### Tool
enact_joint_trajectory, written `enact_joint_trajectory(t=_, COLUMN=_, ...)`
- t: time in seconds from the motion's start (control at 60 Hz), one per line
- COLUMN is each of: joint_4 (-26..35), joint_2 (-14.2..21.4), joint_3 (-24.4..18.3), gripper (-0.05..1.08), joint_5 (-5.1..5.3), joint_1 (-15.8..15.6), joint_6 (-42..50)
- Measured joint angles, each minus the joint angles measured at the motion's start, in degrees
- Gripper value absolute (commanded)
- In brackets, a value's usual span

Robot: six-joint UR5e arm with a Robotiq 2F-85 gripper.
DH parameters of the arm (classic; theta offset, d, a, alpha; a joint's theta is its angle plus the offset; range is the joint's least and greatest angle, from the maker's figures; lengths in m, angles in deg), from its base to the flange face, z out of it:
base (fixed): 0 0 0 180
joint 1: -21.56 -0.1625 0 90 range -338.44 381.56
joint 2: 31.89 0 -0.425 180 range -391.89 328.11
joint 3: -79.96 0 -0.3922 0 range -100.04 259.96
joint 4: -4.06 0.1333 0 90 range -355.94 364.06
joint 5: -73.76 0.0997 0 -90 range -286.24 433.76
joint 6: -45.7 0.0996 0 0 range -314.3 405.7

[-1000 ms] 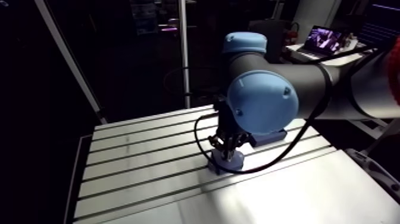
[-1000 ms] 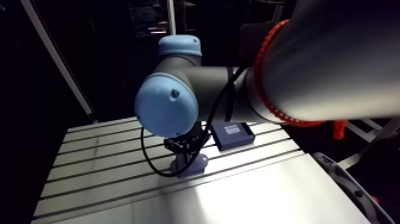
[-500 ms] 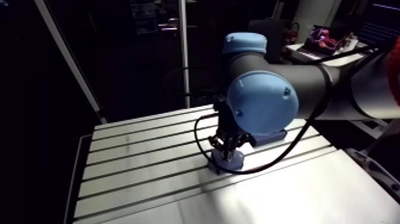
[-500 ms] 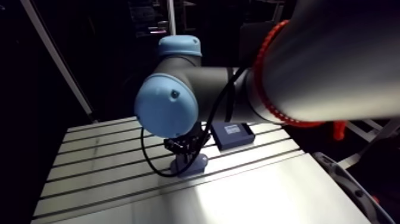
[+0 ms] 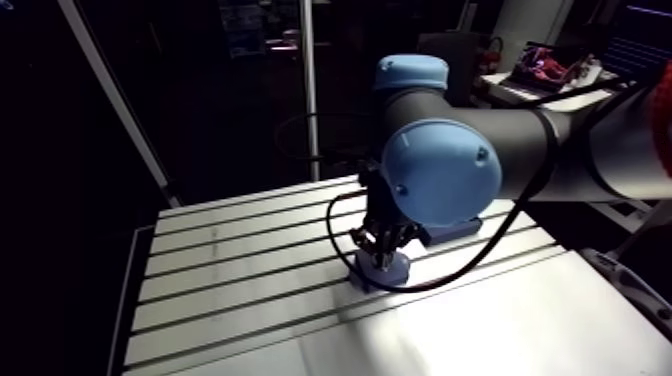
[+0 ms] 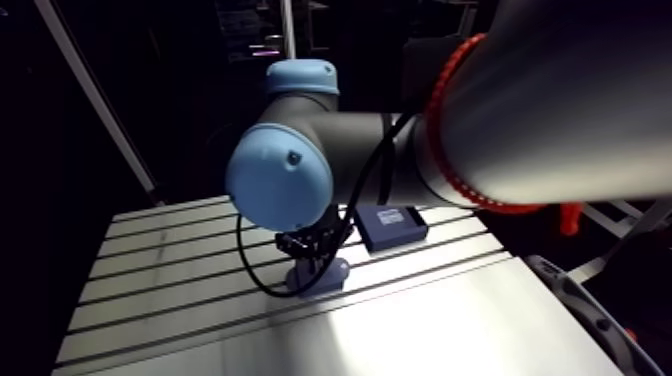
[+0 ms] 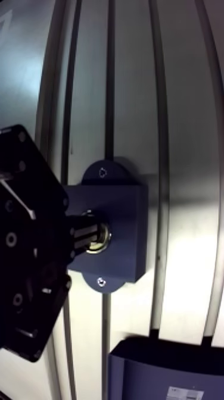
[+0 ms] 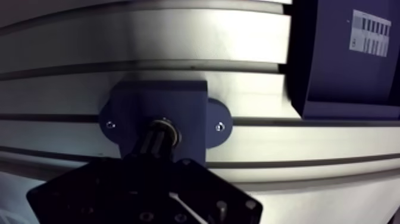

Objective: Pick up the bearing and press it into the housing until flush.

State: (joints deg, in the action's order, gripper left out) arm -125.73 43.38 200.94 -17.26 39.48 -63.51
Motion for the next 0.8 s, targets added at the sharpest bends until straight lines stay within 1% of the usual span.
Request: enact_joint_trajectory(t=0.8, joint_4=-0.1, joint_2=-0.3, joint_3=0.0, gripper=0.98, joint_5=-0.03, joint_1=-0.1, joint_6=0.0)
